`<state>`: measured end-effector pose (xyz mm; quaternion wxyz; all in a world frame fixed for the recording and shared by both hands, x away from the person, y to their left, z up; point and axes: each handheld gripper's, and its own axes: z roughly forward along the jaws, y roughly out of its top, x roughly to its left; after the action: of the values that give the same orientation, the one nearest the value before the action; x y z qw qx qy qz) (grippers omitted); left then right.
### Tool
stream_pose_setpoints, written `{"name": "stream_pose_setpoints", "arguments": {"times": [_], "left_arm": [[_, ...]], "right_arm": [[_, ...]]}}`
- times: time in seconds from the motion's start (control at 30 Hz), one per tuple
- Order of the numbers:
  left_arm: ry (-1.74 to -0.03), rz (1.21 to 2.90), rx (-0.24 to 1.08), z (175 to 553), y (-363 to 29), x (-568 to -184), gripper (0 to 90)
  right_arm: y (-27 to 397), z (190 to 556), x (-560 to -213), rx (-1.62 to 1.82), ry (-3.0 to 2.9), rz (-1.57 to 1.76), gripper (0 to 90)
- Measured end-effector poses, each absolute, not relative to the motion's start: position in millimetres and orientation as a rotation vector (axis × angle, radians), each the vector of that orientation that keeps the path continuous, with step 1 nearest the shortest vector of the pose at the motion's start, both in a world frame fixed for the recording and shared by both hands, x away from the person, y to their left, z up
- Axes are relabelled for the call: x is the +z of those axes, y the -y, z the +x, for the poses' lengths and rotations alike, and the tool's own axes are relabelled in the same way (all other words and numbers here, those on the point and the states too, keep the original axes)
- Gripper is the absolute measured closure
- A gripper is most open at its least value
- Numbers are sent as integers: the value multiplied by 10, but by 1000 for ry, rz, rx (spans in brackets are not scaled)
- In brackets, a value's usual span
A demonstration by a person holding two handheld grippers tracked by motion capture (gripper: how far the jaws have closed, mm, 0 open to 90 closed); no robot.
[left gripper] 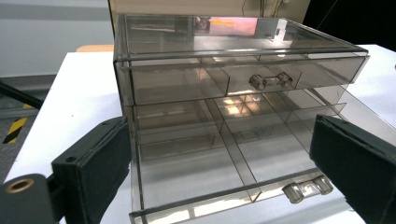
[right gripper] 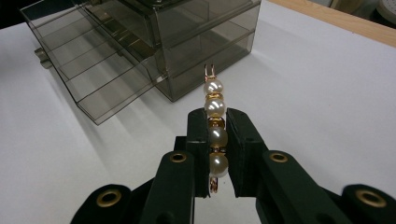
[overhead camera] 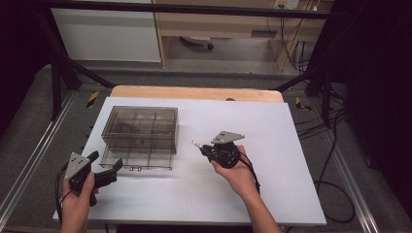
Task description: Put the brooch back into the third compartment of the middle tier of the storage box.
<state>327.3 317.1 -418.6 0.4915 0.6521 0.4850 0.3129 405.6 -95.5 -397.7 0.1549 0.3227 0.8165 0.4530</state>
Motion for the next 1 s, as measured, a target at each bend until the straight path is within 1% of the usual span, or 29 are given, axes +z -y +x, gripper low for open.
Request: {"name": "stream_pose_setpoints", "arguments": {"times": [0.6, 0.9, 1.0], "left_arm": [[-1194, 1564, 769, 3273, -3233, -4181, 57], [-1181, 1575, 765, 3264, -3198, -4182, 57], [-1171, 1578, 781, 3260, -3187, -4173, 57]], "right_arm": [[954, 4094, -3795, 1290, -2331, 902, 802], [808, 4095, -3613, 1275, -2329, 859, 802], [766, 4086, -3561, 1288, -2328, 842, 802]]}}
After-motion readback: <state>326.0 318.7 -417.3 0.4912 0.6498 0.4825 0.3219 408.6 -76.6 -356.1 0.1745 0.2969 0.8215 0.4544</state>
